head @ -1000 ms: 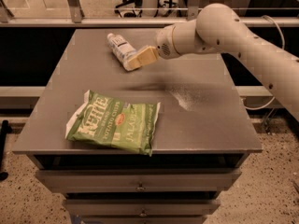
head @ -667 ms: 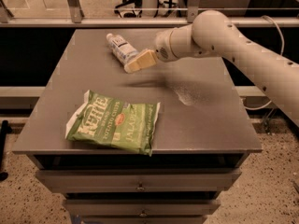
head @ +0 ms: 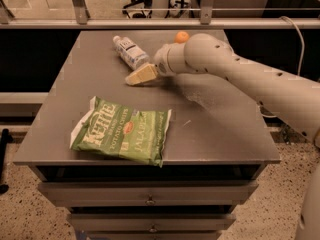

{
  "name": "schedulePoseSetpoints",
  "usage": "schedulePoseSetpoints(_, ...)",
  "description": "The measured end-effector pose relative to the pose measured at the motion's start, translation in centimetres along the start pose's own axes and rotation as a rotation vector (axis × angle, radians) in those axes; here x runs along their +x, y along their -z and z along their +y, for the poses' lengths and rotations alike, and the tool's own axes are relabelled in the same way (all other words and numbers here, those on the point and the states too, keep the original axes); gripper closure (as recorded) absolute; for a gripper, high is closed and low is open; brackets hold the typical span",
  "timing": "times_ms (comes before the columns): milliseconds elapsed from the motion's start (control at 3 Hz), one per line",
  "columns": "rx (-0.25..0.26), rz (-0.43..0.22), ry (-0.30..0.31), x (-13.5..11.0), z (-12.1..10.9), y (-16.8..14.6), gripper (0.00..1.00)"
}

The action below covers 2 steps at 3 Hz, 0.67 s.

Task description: Move blue plastic bottle near green jalapeno chip bag

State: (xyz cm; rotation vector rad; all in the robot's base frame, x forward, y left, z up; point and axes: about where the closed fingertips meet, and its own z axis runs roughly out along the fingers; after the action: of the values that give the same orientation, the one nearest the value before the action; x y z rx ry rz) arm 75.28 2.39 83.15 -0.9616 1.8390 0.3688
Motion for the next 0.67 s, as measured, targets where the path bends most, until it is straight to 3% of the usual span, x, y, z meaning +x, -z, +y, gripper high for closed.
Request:
schedulePoseSetpoints(333,0.011,0.001,-0.003,-0.02,0.13,-0.56,0.15)
schedulePoseSetpoints(667,0.011,0.001,-0.003,-0.21,0.10,-0.46,0.38)
